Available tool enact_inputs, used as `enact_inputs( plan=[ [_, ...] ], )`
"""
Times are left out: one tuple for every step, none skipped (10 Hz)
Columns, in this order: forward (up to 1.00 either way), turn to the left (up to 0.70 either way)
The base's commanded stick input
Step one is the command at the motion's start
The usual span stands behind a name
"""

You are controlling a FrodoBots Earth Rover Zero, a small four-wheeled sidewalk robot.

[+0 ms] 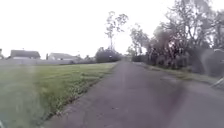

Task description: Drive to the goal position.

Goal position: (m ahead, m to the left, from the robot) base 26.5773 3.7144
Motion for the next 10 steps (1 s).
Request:
enact_inputs(
  plan=[
    [0.85,-0.34],
    [0.85,-0.34],
    [0.85,-0.34],
    [0.85,-0.33],
    [0.85,-0.30],
    [0.85,-0.29],
    [0.85,-0.27],
    [0.85,-0.16],
    [0.85,-0.06],
    [0.85,-0.06]
  ],
)
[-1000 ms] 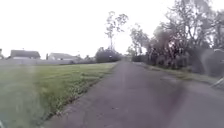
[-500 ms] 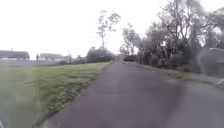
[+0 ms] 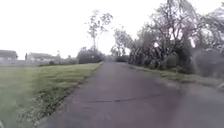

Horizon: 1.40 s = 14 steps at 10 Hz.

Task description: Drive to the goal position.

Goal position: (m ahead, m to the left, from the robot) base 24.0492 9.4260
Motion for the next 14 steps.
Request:
enact_inputs(
  plan=[
    [0.85,-0.03],
    [0.85,-0.01],
    [0.85,0.00],
    [0.85,0.00],
    [0.85,0.00],
    [0.85,0.00],
    [0.85,0.00],
    [0.85,0.00],
    [0.85,0.00],
    [0.85,0.00],
    [0.85,0.00],
    [0.85,0.00],
    [0.85,0.00],
    [0.85,0.00]
  ],
)
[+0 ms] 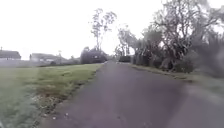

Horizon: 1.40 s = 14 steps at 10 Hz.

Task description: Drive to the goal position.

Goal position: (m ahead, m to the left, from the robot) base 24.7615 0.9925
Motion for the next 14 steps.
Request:
enact_inputs(
  plan=[
    [0.85,0.00],
    [0.85,0.00],
    [0.85,0.00],
    [0.85,0.00],
    [0.85,0.00],
    [0.32,0.00],
    [0.00,-0.41],
    [0.00,-0.80],
    [0.00,-0.85],
    [0.00,-0.85],
    [0.04,-0.83],
    [0.61,-0.49],
    [0.56,-0.51],
    [0.06,-0.81]
  ],
)
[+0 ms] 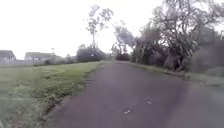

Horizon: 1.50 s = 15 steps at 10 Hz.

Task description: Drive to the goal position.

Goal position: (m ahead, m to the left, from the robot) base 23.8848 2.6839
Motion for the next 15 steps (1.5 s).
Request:
enact_inputs(
  plan=[
    [0.00,-0.41],
    [0.00,0.00],
    [0.00,0.00],
    [0.00,0.00],
    [0.00,0.00],
    [0.00,0.00],
    [0.00,0.00],
    [0.00,0.00],
    [0.00,0.00],
    [0.00,0.00],
    [0.32,0.00],
    [0.64,0.00],
    [0.85,0.00],
    [0.85,-0.02],
    [0.85,-0.24]
  ],
)
